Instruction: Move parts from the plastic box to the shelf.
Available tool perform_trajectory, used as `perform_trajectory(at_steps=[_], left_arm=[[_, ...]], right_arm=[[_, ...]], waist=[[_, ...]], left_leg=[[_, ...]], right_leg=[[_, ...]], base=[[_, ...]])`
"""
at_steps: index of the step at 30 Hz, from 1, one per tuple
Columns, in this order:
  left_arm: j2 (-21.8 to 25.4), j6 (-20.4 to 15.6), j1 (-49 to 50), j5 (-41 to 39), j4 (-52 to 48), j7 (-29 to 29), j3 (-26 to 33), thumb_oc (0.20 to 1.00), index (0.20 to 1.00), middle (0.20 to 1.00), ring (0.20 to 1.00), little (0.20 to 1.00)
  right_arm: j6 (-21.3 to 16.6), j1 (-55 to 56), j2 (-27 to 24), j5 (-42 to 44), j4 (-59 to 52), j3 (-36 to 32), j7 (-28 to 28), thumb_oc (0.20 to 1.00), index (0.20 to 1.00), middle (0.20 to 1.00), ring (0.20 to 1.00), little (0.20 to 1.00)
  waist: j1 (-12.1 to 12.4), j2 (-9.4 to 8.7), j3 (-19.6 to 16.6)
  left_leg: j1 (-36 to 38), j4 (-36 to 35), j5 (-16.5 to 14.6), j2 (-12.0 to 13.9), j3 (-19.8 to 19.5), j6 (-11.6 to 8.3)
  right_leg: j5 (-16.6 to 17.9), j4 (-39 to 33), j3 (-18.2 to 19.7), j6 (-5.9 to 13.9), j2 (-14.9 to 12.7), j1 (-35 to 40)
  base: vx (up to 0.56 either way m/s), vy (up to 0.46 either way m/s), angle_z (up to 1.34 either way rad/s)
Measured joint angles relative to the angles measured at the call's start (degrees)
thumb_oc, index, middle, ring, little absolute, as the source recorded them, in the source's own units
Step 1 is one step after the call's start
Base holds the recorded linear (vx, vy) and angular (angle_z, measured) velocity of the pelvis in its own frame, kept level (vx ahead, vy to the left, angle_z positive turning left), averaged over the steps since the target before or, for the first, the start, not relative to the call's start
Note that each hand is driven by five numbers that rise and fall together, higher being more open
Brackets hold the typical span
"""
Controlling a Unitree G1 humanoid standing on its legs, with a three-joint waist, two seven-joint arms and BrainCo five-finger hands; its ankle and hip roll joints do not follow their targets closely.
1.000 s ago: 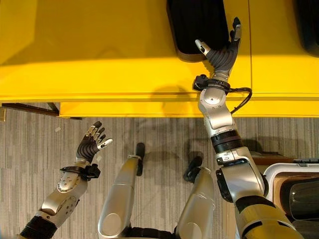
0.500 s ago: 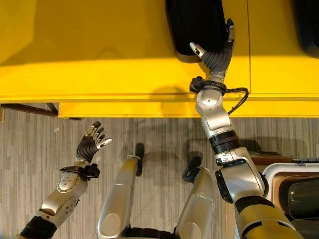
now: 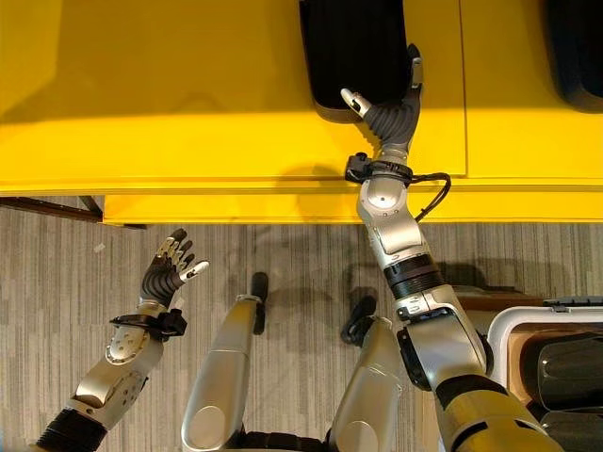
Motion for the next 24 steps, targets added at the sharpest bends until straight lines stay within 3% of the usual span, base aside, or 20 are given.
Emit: perform_trajectory(at_steps=[24], left_arm=[[-0.22, 0.00, 0.05, 0.03, 0.00, 0.11, 0.04, 1.000, 1.000, 1.000, 1.000, 1.000]], right_arm=[[-0.15, 0.13, 0.72, 1.62, -1.14, 1.75, 0.18, 1.000, 1.000, 1.000, 1.000, 1.000]], waist=[[0.04, 0.01, -0.01]], left_leg=[[-0.05, 0.03, -0.05, 0.09, 0.07, -0.05]], right_leg=[[0.00, -0.01, 0.04, 0.00, 0.06, -0.10]], base=[[0.00, 0.000, 0.00]])
